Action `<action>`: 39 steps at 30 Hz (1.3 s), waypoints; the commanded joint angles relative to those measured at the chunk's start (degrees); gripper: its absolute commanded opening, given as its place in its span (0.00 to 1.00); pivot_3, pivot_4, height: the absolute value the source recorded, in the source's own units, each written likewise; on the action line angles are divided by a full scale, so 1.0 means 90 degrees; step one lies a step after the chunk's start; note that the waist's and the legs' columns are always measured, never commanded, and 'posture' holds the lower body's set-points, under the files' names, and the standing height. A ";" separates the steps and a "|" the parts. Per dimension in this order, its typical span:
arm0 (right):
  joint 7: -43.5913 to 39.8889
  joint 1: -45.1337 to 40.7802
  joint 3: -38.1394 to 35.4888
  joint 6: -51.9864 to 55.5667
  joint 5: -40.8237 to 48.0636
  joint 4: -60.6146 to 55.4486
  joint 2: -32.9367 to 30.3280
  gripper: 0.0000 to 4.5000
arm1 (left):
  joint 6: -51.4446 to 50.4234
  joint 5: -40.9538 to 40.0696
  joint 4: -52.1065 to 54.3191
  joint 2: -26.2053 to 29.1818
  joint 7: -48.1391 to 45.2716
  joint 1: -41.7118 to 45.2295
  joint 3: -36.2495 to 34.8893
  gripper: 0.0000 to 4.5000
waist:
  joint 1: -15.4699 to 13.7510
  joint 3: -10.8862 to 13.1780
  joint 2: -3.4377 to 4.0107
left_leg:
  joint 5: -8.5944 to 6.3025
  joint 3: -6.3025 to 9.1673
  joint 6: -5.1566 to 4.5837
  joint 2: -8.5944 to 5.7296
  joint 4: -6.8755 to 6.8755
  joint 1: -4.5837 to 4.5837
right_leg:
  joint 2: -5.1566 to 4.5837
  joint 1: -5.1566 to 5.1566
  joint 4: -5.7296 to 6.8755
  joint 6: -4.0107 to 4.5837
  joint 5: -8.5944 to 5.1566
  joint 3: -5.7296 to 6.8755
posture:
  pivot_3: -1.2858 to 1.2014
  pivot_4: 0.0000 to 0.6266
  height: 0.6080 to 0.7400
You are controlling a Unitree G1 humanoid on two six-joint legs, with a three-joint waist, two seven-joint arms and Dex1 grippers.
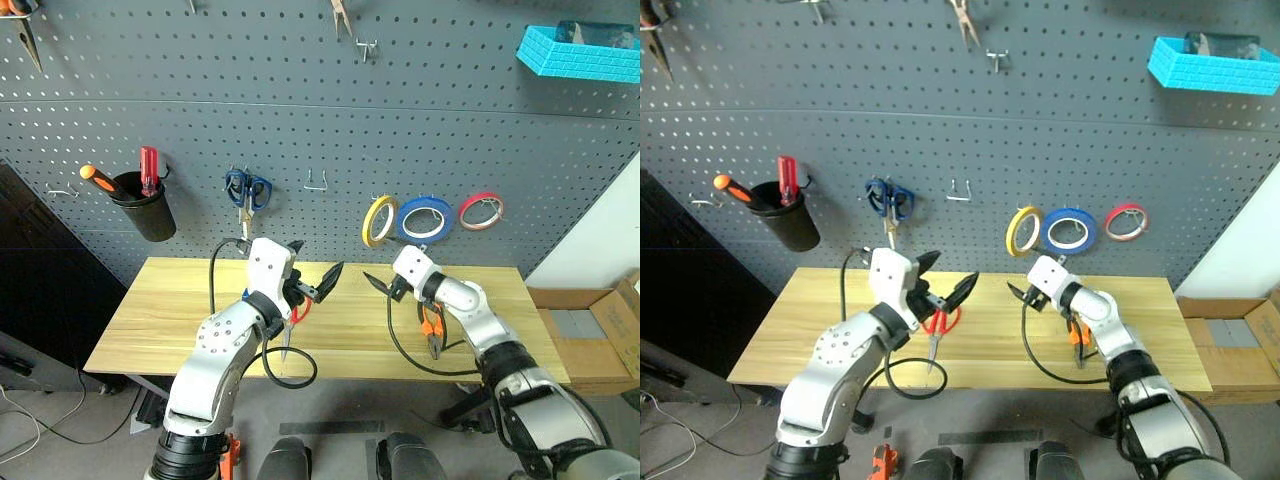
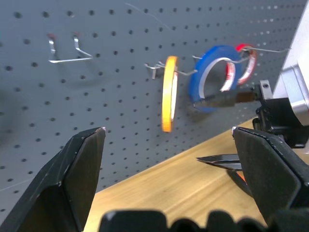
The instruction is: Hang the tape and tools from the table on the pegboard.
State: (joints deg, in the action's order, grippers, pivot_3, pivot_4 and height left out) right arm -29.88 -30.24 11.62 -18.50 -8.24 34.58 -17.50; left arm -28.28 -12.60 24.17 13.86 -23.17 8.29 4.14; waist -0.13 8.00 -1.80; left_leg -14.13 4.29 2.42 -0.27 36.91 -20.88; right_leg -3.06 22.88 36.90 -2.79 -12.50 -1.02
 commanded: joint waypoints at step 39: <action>0.3396 -0.0870 -0.2995 0.8968 0.1395 -0.0700 0.1050 0.99 | 0.1413 0.1414 -0.0880 0.1147 -0.1323 -0.0228 0.1402 1.00 | 0.0368 0.1124 0.0066 | -0.0016 0.0023 -0.0037 0.0007 0.0008 -0.0180 | -0.0003 0.0166 0.0013 -0.0017 -0.0031 0.0023 | 0.53 0.61 1.00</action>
State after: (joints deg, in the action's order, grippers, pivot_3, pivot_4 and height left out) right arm -1.19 -38.58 -12.94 59.68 3.16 24.70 -9.74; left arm -15.07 0.89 12.94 24.17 -34.52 6.40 17.30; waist 3.19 18.11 -1.20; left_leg -14.27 4.49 2.09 -0.21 36.98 -22.48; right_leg -3.08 24.37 37.02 -2.95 -12.79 -0.81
